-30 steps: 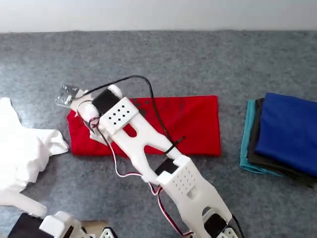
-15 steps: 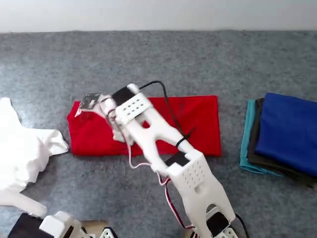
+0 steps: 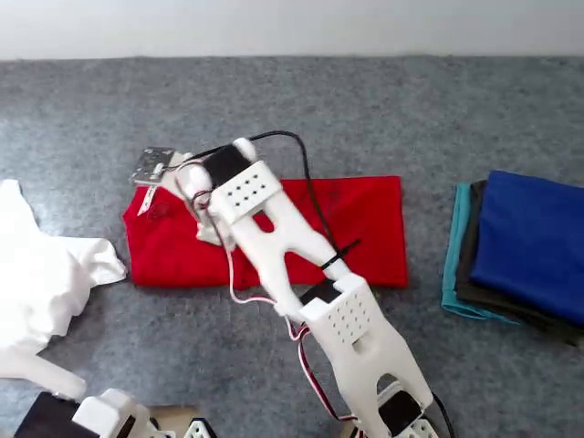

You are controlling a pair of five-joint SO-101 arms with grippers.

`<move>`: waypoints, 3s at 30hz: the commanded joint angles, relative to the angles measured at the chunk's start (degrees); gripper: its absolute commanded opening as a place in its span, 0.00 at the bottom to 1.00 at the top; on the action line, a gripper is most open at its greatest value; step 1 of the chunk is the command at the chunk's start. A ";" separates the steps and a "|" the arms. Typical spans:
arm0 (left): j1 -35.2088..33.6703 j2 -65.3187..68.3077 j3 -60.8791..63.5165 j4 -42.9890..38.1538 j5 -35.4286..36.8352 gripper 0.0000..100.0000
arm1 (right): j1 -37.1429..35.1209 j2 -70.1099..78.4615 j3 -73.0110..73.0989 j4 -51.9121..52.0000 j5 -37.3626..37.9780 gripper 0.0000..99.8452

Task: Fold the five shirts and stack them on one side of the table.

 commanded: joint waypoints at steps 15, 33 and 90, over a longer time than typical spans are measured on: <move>0.18 -1.67 -0.22 -0.70 -0.62 0.06 | -0.04 -2.51 13.98 -1.80 0.62 0.03; 0.18 -1.67 -0.22 -0.70 -0.79 0.06 | -0.57 2.68 -13.01 2.15 -2.37 0.03; 15.03 -7.82 -4.00 3.78 -0.53 0.06 | 33.36 -31.34 36.13 -3.38 -39.82 0.29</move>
